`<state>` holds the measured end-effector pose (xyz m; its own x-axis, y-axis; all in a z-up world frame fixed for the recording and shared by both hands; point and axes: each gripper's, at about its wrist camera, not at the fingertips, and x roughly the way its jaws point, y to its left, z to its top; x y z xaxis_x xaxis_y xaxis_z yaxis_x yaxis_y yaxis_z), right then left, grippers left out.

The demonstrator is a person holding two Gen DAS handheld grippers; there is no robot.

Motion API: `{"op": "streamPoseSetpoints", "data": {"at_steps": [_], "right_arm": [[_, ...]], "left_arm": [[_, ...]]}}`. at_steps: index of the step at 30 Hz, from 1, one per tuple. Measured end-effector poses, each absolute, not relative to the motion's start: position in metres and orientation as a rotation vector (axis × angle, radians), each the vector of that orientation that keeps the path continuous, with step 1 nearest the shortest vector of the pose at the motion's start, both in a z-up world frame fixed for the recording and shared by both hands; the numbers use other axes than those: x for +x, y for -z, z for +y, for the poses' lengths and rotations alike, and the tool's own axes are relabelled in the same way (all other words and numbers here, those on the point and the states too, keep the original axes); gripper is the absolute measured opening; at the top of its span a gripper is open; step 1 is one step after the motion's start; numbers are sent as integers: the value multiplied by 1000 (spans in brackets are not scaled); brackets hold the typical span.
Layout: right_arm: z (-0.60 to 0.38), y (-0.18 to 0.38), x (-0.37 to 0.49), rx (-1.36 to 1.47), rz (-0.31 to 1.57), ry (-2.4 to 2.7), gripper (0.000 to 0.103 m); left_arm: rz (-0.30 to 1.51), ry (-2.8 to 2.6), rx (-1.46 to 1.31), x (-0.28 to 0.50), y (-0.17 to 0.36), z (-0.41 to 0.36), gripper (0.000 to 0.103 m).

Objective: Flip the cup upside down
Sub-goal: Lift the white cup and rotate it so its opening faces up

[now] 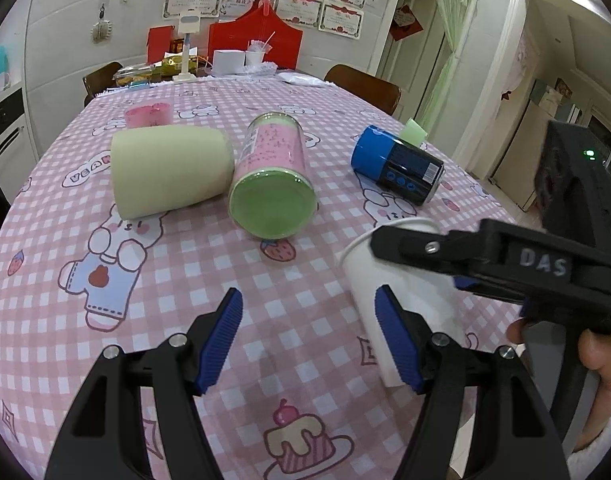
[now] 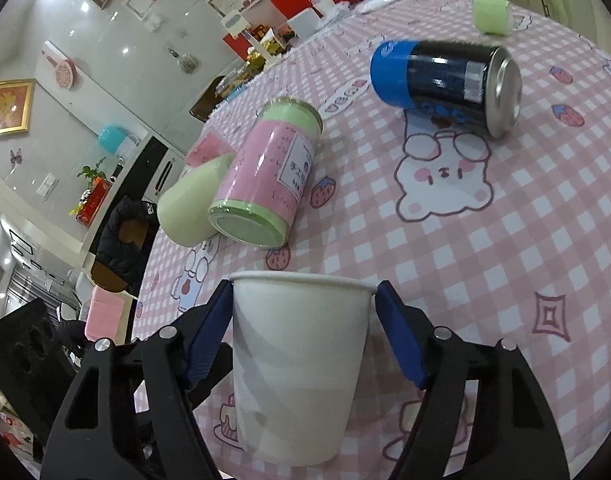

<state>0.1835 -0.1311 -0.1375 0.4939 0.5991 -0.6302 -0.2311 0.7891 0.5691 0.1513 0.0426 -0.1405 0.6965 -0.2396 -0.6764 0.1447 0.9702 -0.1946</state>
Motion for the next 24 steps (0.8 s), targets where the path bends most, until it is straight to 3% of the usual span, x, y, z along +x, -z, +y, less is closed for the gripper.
{"op": "streamPoseSetpoints", "data": {"at_steps": [9,24], "right_arm": [[-148,105,161,219,672,-352,69],[-154,115,177,141,558,-279,70]], "left_arm": [[766,212,-143,159,137,29,68],[778,226,-159,173,139,18,68]]}}
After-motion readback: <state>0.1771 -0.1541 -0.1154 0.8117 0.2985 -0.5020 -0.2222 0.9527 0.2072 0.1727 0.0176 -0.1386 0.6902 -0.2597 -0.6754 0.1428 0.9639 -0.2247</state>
